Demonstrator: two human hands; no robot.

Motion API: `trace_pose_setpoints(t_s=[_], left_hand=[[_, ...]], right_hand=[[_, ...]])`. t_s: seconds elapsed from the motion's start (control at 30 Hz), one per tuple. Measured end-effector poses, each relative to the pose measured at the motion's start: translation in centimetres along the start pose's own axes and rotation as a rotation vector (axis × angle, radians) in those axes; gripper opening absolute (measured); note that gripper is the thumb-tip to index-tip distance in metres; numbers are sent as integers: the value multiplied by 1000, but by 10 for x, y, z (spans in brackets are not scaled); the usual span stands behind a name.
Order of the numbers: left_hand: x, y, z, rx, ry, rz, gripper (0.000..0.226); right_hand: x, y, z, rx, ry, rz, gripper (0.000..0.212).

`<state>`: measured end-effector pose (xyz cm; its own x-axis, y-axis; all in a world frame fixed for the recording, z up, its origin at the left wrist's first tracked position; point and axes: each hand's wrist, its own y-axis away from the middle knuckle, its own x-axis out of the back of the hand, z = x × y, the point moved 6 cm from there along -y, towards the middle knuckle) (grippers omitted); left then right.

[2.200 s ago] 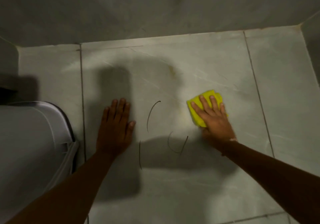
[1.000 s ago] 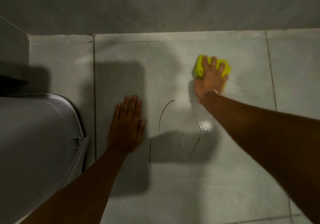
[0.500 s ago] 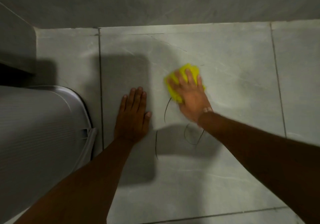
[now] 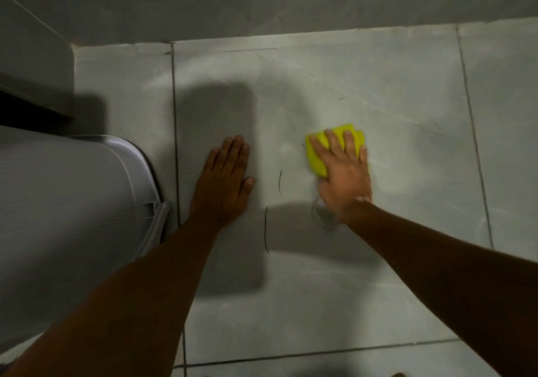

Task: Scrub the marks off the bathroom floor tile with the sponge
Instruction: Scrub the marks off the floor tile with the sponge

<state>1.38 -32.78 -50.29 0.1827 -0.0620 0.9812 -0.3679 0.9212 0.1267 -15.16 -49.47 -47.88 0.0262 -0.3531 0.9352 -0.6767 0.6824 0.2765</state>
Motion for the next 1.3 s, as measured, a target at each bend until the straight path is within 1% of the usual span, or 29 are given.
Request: trace_pose_setpoints(t_s=[0.03,0.07,0.13,0.17,0.2,0.23,0.33,0.37,0.4,0.47,0.5,0.53,0.57,0.67,0.7,0.73,0.8,0.83,0.87,0.9,0.97,1.0,1.03,1.1,1.13,1.17,1.2,1.23,1.3], left_hand=[[-2,0,-1,-1,-1,2,66],[-3,0,-1,-5,-5,-1,66],[-2,0,-3,-5,-14,-7,66],[-1,0,-2,-3,-17,-6,66],[0,0,-3,0,-12,-5,66],[1,0,-3,0,-5,-3,66],[-2,1,-2,-18,-5,15,66],[-3,1,-2,-19,-8,19,65],[-2,1,-3,-19,-7,19,65],[0,2,-2,-19,-8,19,65],[2,2,-1,-18,-13,18,65],[2,1,-1,-15,-13,15,65],[1,1,-1,-11,-8,12,65],[-3,1,-2,-13,-10,15,66],[-4,0,-3,-14,-13,13,66],[-4,0,-3,-14,-13,15,66],[-3,0,-3,-12,-12,24,66],[-2,-1,-4,-12,-16,24,66],[-2,0,-4,-10,-19,27,66],[-2,0,-4,-6,-21,35,66],[-3,0,-3,-14,-27,42,66],[-3,0,-2,-18,-28,40,66],[-3,0,-3,-18,-26,42,66],[-2,-1,-4,-15,-21,49,66],[-1,-1,-4,-18,-18,46,66],[-2,0,-4,-16,-16,41,66],[-2,1,-4,-12,-18,42,66],[-2,1,-4,-11,-20,47,66],[-3,-1,-3,-17,-24,43,66]], right_hand=[[-1,-9,-15,-26,4,-11,86],[-6,-7,-32,70,33,-39,82],[-24,17,-48,411,101,-108,78],[-25,34,-40,517,116,-160,77],[-20,43,-26,530,92,-176,76],[-14,38,-14,482,66,-130,74],[-3,-9,-9,85,-16,-13,78],[-3,-15,-19,50,-20,-22,81],[-7,-10,-30,117,10,-40,82],[-18,19,-36,429,111,-89,76],[-19,37,-25,537,132,-138,73],[-16,45,-9,567,117,-154,73],[-13,40,5,526,90,-131,74],[-3,-1,10,136,13,0,82],[-3,-7,0,112,11,13,80],[-6,-4,-11,206,40,1,76],[-18,25,-12,597,155,-63,63],[-17,40,4,733,207,-114,61],[-11,43,24,767,218,-137,63],[-4,35,42,701,215,-117,69],[6,13,60,358,162,-90,80],[8,11,55,244,119,-85,81],[4,19,42,258,110,-83,76],[-13,59,26,557,149,-114,65],[-19,85,32,712,189,-178,66],[-19,101,46,793,212,-226,70],[-14,102,60,799,211,-224,72],[-11,92,70,735,201,-192,71],[-5,60,72,475,199,-125,70]])
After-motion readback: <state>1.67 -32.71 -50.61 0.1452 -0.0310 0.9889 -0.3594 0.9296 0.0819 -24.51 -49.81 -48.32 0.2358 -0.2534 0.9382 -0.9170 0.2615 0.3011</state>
